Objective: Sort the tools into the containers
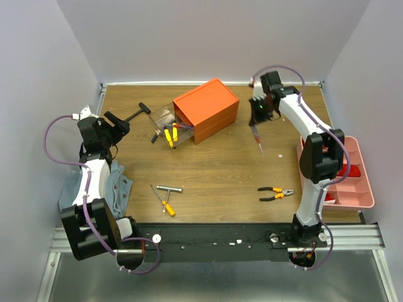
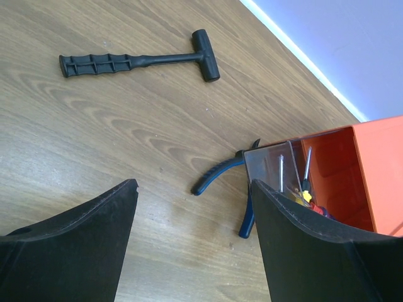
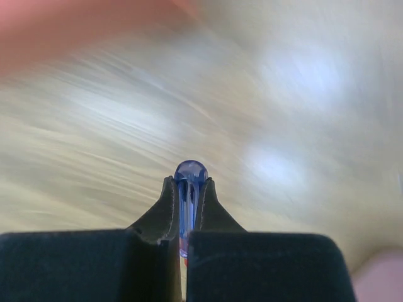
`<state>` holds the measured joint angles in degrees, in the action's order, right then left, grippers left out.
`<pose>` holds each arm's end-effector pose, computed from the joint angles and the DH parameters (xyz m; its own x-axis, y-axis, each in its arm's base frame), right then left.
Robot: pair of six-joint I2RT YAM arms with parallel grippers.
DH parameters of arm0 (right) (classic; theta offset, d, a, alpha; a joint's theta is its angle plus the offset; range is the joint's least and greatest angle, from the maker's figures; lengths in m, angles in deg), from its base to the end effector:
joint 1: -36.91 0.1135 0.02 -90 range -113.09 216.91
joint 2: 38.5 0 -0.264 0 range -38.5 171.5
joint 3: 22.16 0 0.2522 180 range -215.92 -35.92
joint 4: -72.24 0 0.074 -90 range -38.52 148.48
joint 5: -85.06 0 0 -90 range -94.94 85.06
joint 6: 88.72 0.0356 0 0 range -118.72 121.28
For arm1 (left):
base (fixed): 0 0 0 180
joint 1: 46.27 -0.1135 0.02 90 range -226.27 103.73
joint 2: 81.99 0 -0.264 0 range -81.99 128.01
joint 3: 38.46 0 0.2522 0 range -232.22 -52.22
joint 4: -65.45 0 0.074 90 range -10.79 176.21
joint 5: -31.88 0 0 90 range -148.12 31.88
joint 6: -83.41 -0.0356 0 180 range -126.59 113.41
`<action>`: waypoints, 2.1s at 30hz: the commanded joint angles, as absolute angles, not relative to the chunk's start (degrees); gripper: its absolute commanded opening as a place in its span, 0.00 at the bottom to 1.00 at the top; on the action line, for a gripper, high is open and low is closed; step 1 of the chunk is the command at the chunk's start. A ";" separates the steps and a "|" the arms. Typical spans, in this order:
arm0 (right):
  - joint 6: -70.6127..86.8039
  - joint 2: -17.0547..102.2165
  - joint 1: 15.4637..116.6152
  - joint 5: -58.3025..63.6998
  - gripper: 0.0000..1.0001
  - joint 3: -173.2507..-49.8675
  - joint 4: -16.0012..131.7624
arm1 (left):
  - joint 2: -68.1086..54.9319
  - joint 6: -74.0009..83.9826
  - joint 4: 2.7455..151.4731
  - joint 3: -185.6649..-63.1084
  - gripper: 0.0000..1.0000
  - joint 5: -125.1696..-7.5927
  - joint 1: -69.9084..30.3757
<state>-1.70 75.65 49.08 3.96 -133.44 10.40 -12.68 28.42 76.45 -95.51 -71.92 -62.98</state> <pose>0.4158 0.0953 0.2431 -0.8685 -0.2398 -0.4339 -0.3185 0.9406 0.1175 0.2638 0.0703 0.2640 -0.2700 -0.6628 -0.6984 -0.2738 0.7483 -0.6042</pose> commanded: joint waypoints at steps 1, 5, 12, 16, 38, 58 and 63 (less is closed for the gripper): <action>4.35 70.39 53.35 21.14 0.01 -149.20 15.66 | -12.39 28.30 77.28 -97.74 0.81 -71.04 -63.49; 6.55 73.81 56.85 27.30 0.01 -157.46 20.15 | -12.21 27.78 77.63 -97.92 0.81 -70.78 -63.49; 12.44 82.95 65.73 31.97 0.01 -168.19 25.07 | -13.44 27.69 77.63 -96.08 0.81 -71.39 -63.58; 14.20 88.84 69.69 33.46 0.01 -173.46 27.97 | -14.32 26.46 78.16 -94.59 0.81 -71.74 -63.58; 19.65 103.70 74.35 25.47 0.01 -183.67 34.13 | -16.78 26.72 78.33 -89.31 0.81 -73.41 -63.32; -7.81 72.27 75.32 31.06 0.56 -149.09 21.39 | -19.50 31.29 88.01 -90.37 0.80 -75.35 -59.98; -29.19 60.39 80.41 37.16 0.58 -123.52 22.35 | -21.61 32.61 83.09 -88.87 0.80 -72.54 -59.98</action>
<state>-7.47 66.62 75.44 29.41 -140.06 25.22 -19.25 30.97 85.43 -90.08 -73.78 -60.02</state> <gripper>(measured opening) 0.567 0.799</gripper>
